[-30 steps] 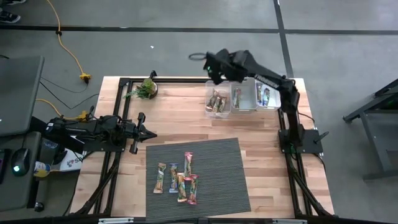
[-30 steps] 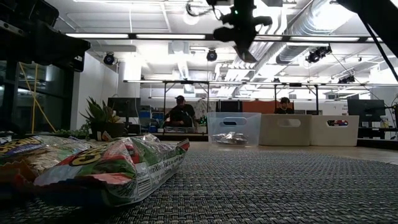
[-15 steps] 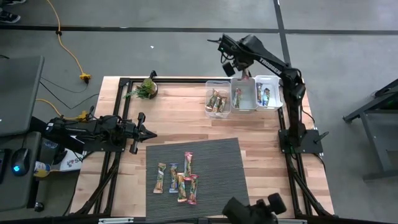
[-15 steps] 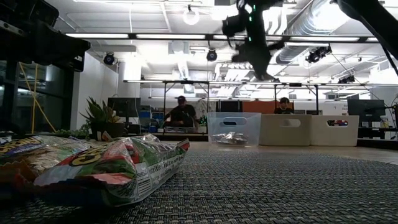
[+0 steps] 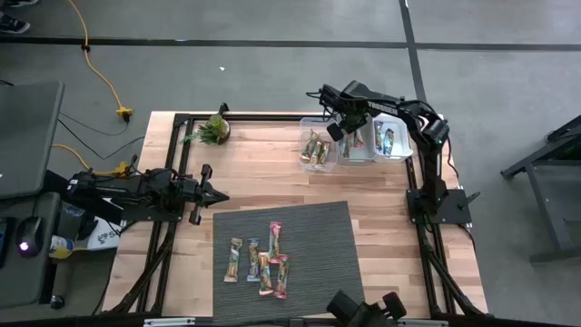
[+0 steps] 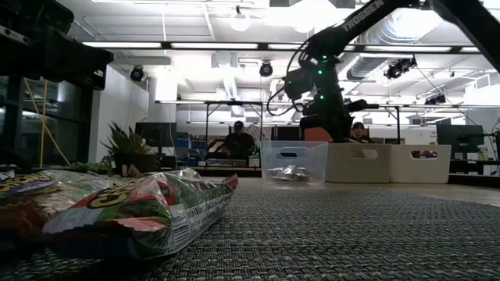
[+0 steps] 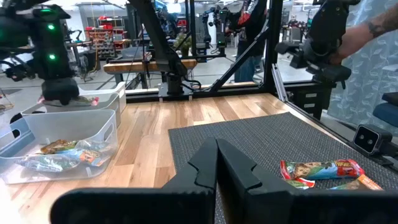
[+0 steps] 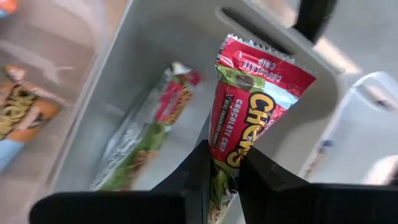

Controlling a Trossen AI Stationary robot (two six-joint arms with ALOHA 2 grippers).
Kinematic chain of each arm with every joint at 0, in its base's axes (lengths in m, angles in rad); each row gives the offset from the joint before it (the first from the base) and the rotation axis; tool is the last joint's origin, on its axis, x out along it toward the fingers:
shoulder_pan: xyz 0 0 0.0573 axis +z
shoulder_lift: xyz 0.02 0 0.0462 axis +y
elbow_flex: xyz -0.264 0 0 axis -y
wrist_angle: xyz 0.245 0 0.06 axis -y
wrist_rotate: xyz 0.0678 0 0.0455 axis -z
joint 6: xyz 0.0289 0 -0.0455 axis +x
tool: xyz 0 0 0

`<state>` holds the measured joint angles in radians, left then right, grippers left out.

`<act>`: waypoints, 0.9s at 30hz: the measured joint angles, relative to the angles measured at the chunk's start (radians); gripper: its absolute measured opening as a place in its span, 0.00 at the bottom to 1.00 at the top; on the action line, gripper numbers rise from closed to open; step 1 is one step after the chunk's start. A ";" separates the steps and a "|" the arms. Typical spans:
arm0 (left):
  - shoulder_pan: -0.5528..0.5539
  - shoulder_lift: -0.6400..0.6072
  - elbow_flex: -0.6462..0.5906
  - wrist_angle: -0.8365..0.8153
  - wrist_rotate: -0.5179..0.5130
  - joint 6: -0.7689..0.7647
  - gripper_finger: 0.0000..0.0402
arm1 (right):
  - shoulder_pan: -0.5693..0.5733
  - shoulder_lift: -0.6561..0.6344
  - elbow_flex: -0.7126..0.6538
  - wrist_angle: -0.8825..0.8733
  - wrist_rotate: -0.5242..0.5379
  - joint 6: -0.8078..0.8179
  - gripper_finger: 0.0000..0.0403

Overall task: Pick and place Granola Bars by type
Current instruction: Put the red granola bar into the gray bin

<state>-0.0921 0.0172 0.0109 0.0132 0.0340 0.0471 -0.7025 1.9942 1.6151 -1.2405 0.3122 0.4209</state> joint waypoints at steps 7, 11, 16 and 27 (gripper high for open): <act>0.000 0.000 0.000 0.000 0.000 0.000 0.00 | -0.006 -0.151 -0.246 0.264 -0.065 0.089 0.11; 0.000 0.000 0.000 0.000 0.000 0.000 0.00 | -0.007 -0.244 -0.369 0.374 -0.069 0.102 0.11; 0.000 0.000 0.000 0.000 0.000 0.000 0.00 | -0.012 -0.317 -0.473 0.417 -0.073 0.099 0.11; 0.000 0.000 0.000 0.000 0.000 0.000 0.00 | -0.011 -0.328 -0.550 0.450 -0.077 0.097 0.13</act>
<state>-0.0921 0.0171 0.0109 0.0132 0.0341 0.0471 -0.7136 1.6659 1.0648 -0.7902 0.2351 0.5180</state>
